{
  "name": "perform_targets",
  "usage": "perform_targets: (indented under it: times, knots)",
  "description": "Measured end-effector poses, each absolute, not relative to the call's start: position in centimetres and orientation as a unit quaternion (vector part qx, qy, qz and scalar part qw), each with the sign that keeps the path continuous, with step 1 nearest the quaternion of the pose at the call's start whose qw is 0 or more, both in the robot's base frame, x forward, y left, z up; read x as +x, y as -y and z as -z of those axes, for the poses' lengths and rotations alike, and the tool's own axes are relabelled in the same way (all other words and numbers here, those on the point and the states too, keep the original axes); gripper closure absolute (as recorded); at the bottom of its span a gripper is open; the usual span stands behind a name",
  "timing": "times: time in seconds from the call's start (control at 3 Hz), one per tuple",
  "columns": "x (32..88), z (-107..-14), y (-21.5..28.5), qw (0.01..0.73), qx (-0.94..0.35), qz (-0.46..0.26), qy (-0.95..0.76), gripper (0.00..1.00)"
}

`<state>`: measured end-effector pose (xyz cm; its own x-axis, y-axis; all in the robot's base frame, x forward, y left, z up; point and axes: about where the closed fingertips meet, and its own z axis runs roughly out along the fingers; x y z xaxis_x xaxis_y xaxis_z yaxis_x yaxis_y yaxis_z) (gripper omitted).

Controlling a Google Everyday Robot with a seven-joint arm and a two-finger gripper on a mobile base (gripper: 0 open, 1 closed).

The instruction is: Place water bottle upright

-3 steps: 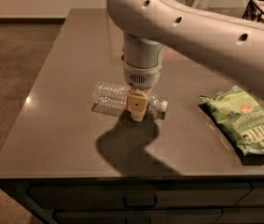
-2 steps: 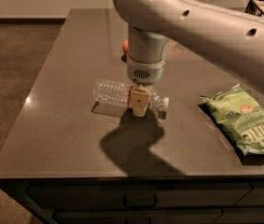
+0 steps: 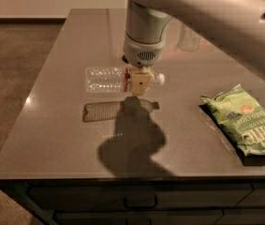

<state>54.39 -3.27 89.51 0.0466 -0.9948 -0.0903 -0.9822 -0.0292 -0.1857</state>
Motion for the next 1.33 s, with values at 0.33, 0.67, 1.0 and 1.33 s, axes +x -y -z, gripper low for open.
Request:
perform_targets:
  times: [0.33,0.67,1.0,1.33]
  knots:
    - [56.9,-91.7,3.6,0.138,-0.765,0.075,-0.624,1.0]
    - [59.2,-93.6,4.6,0.181,-0.8,0.145,-0.554,1.0]
    - [61.7,-96.1,6.3,0.212,-0.832,0.272,-0.435,1.0]
    - [63.1,-97.1,7.4,0.213,-0.826,0.363,-0.376,1.0]
